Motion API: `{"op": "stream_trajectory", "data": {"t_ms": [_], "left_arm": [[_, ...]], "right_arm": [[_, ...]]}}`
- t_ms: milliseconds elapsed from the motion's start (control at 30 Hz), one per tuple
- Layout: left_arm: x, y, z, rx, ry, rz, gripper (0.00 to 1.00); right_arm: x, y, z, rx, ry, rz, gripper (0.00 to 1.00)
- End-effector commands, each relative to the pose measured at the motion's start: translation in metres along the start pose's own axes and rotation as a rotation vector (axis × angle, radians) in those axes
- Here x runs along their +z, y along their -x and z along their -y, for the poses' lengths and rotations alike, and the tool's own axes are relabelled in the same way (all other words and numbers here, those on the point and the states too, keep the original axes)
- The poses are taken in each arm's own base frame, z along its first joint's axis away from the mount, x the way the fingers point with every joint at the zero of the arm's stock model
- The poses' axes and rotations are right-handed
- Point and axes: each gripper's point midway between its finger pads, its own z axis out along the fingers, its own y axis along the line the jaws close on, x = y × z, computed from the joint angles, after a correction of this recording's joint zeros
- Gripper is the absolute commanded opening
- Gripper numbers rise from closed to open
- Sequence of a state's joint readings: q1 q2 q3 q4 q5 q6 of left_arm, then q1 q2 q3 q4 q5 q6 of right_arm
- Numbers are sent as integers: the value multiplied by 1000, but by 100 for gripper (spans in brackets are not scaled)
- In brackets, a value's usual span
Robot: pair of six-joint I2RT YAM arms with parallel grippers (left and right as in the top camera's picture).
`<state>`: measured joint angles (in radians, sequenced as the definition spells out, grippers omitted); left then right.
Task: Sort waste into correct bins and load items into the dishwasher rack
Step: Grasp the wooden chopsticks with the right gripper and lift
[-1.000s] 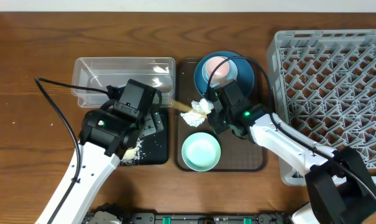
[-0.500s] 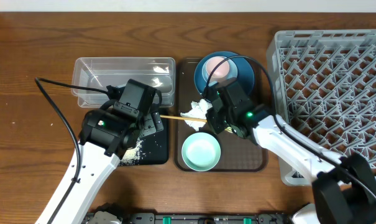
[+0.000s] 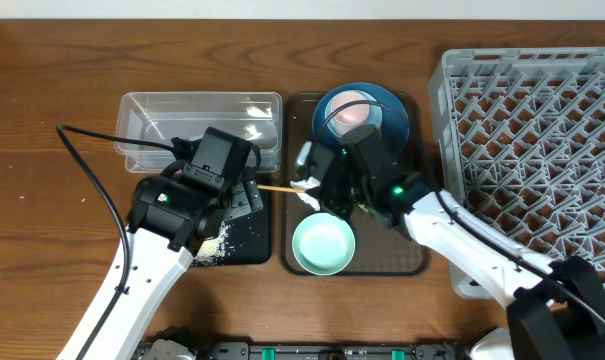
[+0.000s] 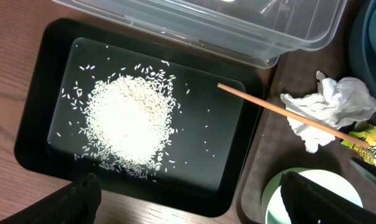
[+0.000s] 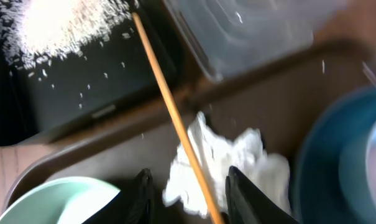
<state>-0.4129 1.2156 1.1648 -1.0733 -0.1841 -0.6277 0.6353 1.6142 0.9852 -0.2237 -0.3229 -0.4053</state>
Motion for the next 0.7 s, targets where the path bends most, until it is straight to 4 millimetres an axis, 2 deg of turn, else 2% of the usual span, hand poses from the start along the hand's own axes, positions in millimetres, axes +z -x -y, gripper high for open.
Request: {"op": "stream_trajectory", "data": {"t_ms": [0, 333, 667], "left_arm": [[-3, 6, -2, -3, 7, 19, 95], [-3, 6, -2, -3, 7, 19, 95], [-3, 6, -2, -3, 7, 18, 95]], "right_arm": [[13, 8, -10, -115, 32, 20, 35], [43, -16, -11, -151, 59, -35, 33], [62, -22, -13, -158, 70, -33, 33]]}}
